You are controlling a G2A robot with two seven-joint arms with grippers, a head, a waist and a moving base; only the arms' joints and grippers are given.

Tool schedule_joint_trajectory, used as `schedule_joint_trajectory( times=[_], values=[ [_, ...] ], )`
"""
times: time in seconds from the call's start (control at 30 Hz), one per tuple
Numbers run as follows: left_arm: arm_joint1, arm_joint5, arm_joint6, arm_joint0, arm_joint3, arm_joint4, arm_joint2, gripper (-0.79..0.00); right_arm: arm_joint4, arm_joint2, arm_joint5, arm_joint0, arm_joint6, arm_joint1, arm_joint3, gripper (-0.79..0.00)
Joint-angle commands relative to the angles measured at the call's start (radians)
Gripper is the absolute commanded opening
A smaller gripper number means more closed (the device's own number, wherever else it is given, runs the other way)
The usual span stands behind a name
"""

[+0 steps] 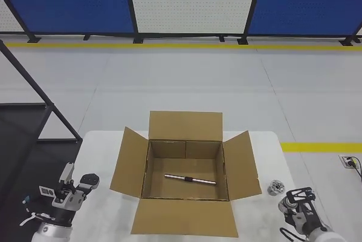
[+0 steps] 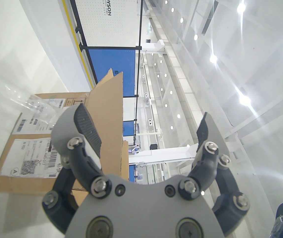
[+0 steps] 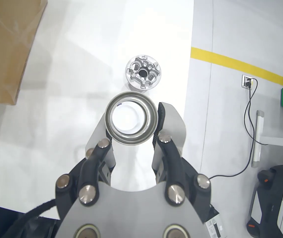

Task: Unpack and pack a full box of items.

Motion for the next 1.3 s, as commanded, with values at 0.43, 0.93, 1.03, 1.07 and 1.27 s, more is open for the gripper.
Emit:
schedule_joint_trajectory(
  times=[0.43,0.93,1.03,1.07,1.27],
  values=[
    [-0.001,0.006,0.012,-0.004,0.002,0.011,0.006,0.0,0.105,0.012,0.007,0.066,-0.025,0.015,0.151,-0.785],
    [-0.001,0.01,0.019,-0.009,0.004,0.016,0.011,0.0,0.117,0.006,0.029,0.08,-0.017,0.031,0.175,0.0],
    [-0.001,0.01,0.02,-0.01,0.004,0.017,0.011,0.0,0.122,0.011,0.031,0.077,-0.016,0.034,0.171,0.0],
    [-0.001,0.01,0.02,-0.01,0.004,0.017,0.011,0.0,0.124,0.014,0.032,0.076,-0.017,0.035,0.167,0.0],
    [-0.001,0.01,0.017,-0.013,0.004,0.017,0.011,0.0,0.152,0.05,0.044,0.035,-0.039,0.041,0.07,0.0]
  ],
)
